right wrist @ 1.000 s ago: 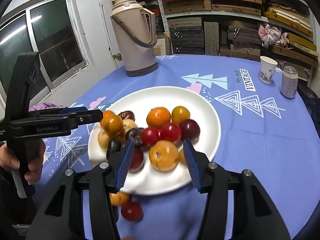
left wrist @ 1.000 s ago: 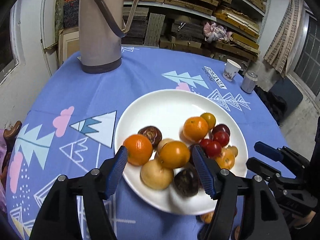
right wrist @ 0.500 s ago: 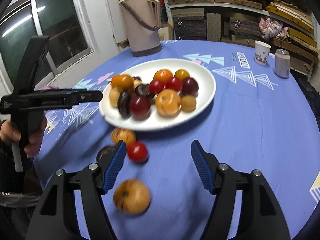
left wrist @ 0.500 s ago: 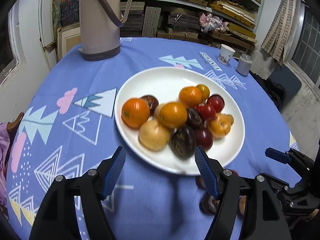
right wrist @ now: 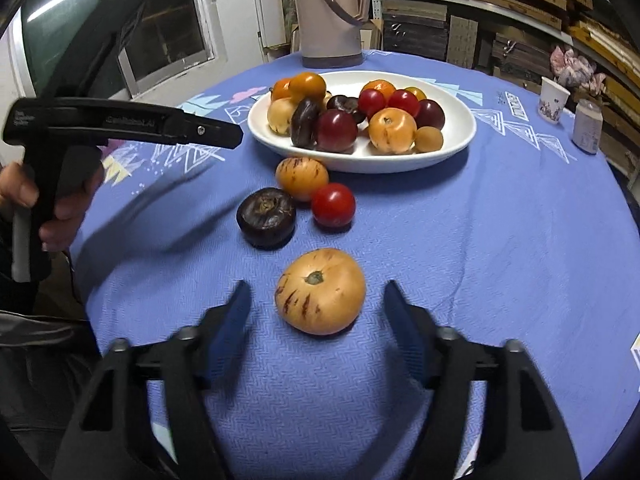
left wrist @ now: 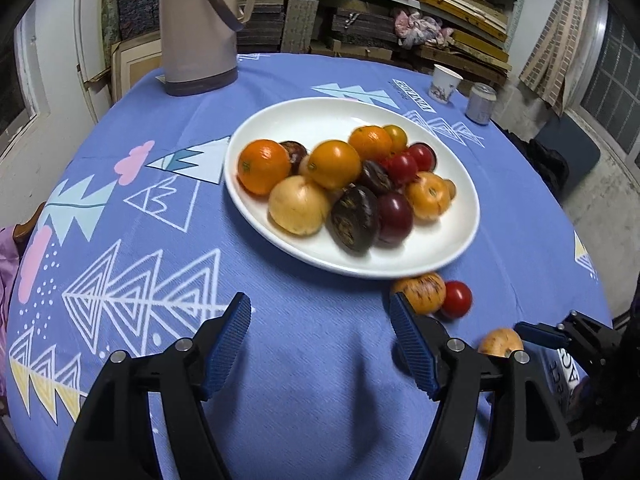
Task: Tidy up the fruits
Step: 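Withdraw both open tools from the plate back to the fruit pile, then grasp a speckled tan pear with the right tool while the left tool grasps a mangosteen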
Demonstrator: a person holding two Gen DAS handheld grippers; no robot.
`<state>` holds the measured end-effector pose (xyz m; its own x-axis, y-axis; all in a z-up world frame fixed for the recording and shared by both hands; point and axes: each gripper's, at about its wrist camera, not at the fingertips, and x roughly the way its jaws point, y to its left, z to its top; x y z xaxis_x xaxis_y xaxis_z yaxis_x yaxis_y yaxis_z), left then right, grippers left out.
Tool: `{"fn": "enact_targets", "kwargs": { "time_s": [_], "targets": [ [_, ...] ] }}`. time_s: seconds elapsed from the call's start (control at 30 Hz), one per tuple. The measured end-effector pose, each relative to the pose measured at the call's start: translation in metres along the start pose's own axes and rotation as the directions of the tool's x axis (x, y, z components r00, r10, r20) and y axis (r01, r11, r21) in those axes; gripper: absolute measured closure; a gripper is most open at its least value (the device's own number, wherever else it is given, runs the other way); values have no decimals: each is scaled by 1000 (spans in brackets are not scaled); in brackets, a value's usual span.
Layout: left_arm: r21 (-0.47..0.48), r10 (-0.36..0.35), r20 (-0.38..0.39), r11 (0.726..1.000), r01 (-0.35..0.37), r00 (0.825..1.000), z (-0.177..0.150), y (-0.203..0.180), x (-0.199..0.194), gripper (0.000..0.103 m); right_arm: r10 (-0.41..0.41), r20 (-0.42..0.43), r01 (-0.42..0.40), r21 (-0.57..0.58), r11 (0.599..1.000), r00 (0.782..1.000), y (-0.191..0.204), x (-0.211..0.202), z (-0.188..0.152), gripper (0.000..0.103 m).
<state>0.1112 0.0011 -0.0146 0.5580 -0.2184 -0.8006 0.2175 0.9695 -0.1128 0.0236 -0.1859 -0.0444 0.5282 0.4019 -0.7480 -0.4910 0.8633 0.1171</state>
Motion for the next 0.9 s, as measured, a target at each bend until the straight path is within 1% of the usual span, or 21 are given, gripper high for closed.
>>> {"fn": "enact_targets", "kwargs": {
  "time_s": [0.17, 0.2, 0.4, 0.57, 0.7, 0.9],
  "targets": [
    [34, -21, -28, 999, 22, 999, -8, -14, 3, 30, -12, -10, 12, 3, 1000, 1000, 0, 9, 0, 57],
    [42, -28, -36, 999, 30, 999, -10, -17, 4, 30, -3, -4, 3, 14, 1000, 1000, -2, 9, 0, 58],
    [81, -55, -78, 995, 61, 995, -18, -35, 14, 30, -1, 11, 1, 51, 999, 1000, -12, 6, -1, 58],
    [121, -54, -100, 990, 66, 994, -22, -52, 23, 30, -1, 14, 0, 75, 997, 1000, -20, 2, -4, 58],
    [118, -63, -112, 990, 76, 992, -24, -58, 30, 30, 1, 14, -2, 81, 997, 1000, -24, 0, -7, 58],
    [115, -44, -107, 992, 56, 993, -25, -60, 36, 31, 1, 13, -2, 81, 997, 1000, -25, -1, -7, 58]
  ]
}}
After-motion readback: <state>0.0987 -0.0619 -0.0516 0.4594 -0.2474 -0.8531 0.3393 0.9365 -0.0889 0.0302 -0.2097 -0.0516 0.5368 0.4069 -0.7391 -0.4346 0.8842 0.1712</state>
